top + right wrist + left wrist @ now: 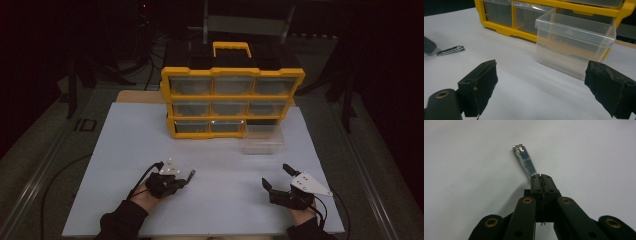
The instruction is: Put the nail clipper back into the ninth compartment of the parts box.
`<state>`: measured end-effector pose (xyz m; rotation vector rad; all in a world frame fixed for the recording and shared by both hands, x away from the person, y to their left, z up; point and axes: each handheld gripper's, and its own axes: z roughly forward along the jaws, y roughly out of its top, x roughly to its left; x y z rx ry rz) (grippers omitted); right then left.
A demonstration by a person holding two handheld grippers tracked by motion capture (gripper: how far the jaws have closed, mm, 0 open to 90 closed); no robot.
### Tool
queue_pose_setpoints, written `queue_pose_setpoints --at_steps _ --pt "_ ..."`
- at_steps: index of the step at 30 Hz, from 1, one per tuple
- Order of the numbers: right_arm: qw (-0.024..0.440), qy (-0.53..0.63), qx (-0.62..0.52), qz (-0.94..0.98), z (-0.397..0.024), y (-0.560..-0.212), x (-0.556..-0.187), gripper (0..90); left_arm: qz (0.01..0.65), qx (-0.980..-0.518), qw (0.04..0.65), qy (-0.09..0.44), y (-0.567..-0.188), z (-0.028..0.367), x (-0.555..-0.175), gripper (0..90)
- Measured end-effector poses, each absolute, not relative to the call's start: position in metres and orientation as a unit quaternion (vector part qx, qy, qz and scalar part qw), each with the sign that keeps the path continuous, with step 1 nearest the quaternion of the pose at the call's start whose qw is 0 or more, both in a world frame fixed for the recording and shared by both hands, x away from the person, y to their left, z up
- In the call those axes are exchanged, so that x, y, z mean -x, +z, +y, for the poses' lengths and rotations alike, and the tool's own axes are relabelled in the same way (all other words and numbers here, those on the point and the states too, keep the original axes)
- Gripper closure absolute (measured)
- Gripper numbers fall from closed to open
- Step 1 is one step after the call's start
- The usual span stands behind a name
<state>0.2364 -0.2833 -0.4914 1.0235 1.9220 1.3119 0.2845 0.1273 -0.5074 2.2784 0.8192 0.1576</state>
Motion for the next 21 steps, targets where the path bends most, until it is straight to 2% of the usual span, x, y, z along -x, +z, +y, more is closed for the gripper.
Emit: queue_pose_setpoints --at_steps 4,5,6,8,9,12,13,15,16,17,18,21 --pt "0.296 0.492 -0.383 0.724 -0.283 -0.492 -0.237 10.9 0.325 -0.875 0.354 0.068 -0.503 0.132 -0.284 84.1" --pt "0.296 0.491 -0.383 0.724 -0.283 -0.492 -0.237 10.9 0.329 -0.873 0.354 0.07 -0.503 0.133 -0.283 77.2" --pt "0.296 0.491 -0.383 0.724 -0.283 -0.492 -0.237 10.9 0.331 -0.871 0.356 0.072 -0.502 0.135 -0.283 77.2" --pt "0.296 0.491 -0.383 0.724 -0.283 -0.492 -0.237 10.9 0.339 -0.87 0.35 0.08 -0.502 0.136 -0.282 63.2" --pt "0.296 0.491 -0.383 0.724 -0.283 -0.492 -0.237 10.9 0.34 -0.87 0.35 0.076 -0.502 0.137 -0.282 50.6" --pt "0.296 0.491 -0.384 0.724 -0.284 -0.492 -0.237 10.9 0.346 -0.867 0.353 0.067 -0.502 0.14 -0.28 32.1" --pt "0.295 0.491 -0.385 0.724 -0.284 -0.493 -0.237 10.9 0.349 -0.865 0.354 0.07 -0.502 0.14 -0.279 32.1" --pt "0.296 0.491 -0.384 0.724 -0.283 -0.493 -0.237 10.9 0.356 -0.86 0.359 0.065 -0.501 0.143 -0.277 17.6" --pt "0.296 0.491 -0.384 0.724 -0.283 -0.492 -0.237 10.9 0.361 -0.858 0.362 0.061 -0.5 0.144 -0.277 13.1" --pt "0.296 0.491 -0.384 0.724 -0.283 -0.492 -0.237 10.9 0.358 -0.857 0.367 0.051 -0.5 0.146 -0.276 13.1" --pt "0.297 0.49 -0.383 0.724 -0.283 -0.492 -0.237 10.9 0.355 -0.856 0.373 0.046 -0.498 0.147 -0.275 0.0" --pt "0.297 0.49 -0.383 0.724 -0.283 -0.492 -0.237 10.9 0.369 -0.839 0.398 0.047 -0.49 0.15 -0.273 0.1"
